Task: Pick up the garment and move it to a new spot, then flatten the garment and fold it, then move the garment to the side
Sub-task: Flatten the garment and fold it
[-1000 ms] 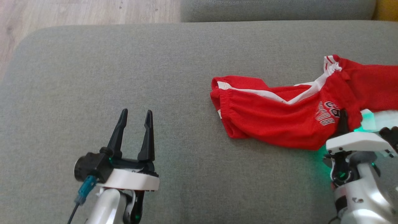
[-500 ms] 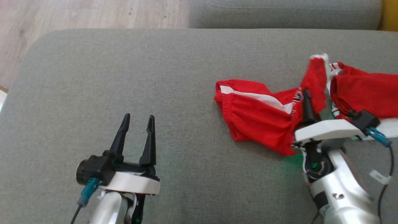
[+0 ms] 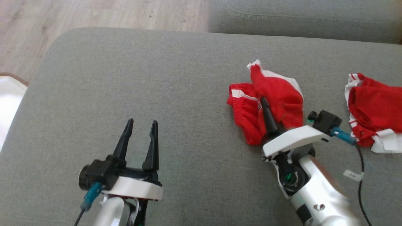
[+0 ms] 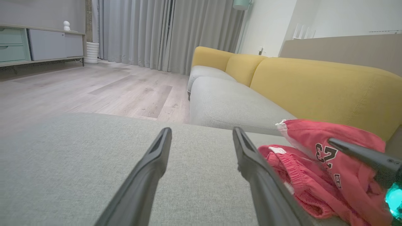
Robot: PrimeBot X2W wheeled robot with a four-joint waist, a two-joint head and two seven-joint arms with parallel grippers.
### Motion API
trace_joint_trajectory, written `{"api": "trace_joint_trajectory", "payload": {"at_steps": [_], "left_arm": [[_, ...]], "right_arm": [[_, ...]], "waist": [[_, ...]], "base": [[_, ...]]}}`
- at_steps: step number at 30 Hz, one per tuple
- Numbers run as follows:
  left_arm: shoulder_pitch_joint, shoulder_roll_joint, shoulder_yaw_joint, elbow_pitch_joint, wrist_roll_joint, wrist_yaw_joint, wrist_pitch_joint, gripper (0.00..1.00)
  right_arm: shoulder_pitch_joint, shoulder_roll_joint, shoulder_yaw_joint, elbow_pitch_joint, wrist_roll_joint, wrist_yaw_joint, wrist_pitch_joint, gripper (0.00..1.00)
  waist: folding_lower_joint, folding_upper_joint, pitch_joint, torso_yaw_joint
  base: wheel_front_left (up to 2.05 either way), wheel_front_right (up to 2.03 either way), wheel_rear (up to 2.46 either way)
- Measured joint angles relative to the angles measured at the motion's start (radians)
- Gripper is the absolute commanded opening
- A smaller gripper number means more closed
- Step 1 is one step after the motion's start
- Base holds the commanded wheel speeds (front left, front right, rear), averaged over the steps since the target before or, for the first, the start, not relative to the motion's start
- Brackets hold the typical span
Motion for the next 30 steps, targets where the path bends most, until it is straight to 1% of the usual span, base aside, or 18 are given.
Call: {"api": "trace_joint_trajectory", "payload": {"at_steps": [11, 12, 13, 16, 20, 24, 27, 30], "left_arm": [[0.017, 0.000, -0.001, 0.007, 0.000, 0.000, 0.000, 1.00], [0.017, 0.000, -0.001, 0.007, 0.000, 0.000, 0.000, 1.00], [0.017, 0.000, -0.001, 0.007, 0.000, 0.000, 0.000, 1.00], [0.017, 0.000, -0.001, 0.007, 0.000, 0.000, 0.000, 1.00], [0.018, 0.000, -0.001, 0.006, -0.002, 0.002, 0.000, 1.00], [0.019, 0.000, 0.002, 0.006, -0.002, 0.002, 0.000, 1.00], [0.019, 0.000, 0.014, 0.000, -0.001, 0.003, 0.000, 1.00], [0.019, 0.000, 0.020, -0.014, 0.001, 0.003, 0.000, 1.00]], "right_arm": [[-0.030, -0.003, 0.192, 0.103, -0.009, 0.000, -0.001, 0.00], [-0.042, -0.003, 0.213, 0.120, -0.018, 0.000, 0.000, 0.71], [-0.052, -0.005, 0.240, 0.134, -0.038, 0.000, 0.000, 1.00], [-0.078, -0.005, 0.311, 0.172, -0.120, 0.000, -0.010, 1.00], [-0.111, -0.005, 0.403, 0.213, -0.266, 0.000, -0.024, 1.00], [-0.113, -0.005, 0.450, 0.196, -0.321, 0.000, -0.038, 1.00], [-0.113, -0.005, 0.443, 0.168, -0.376, 0.000, -0.055, 1.00], [-0.113, -0.005, 0.378, 0.148, -0.425, 0.000, -0.069, 1.00]], "waist": [[0.0000, 0.0000, 0.000, 0.030], [0.0001, 0.0000, -0.001, 0.031], [0.0000, 0.0000, -0.002, 0.031], [0.0000, 0.0000, -0.004, 0.026], [0.0000, 0.0000, -0.006, 0.012], [0.0000, 0.0000, -0.012, -0.012], [0.0000, 0.0000, -0.019, -0.040], [0.0000, 0.0000, -0.026, -0.062]], "base": [[0.00, 0.00, 0.00], [0.00, 0.00, 0.00], [0.00, 0.00, 0.00], [0.00, 0.00, 0.00], [0.00, 0.00, 0.00], [0.00, 0.00, 0.00], [0.00, 0.00, 0.00], [0.00, 0.00, 0.00]]}}
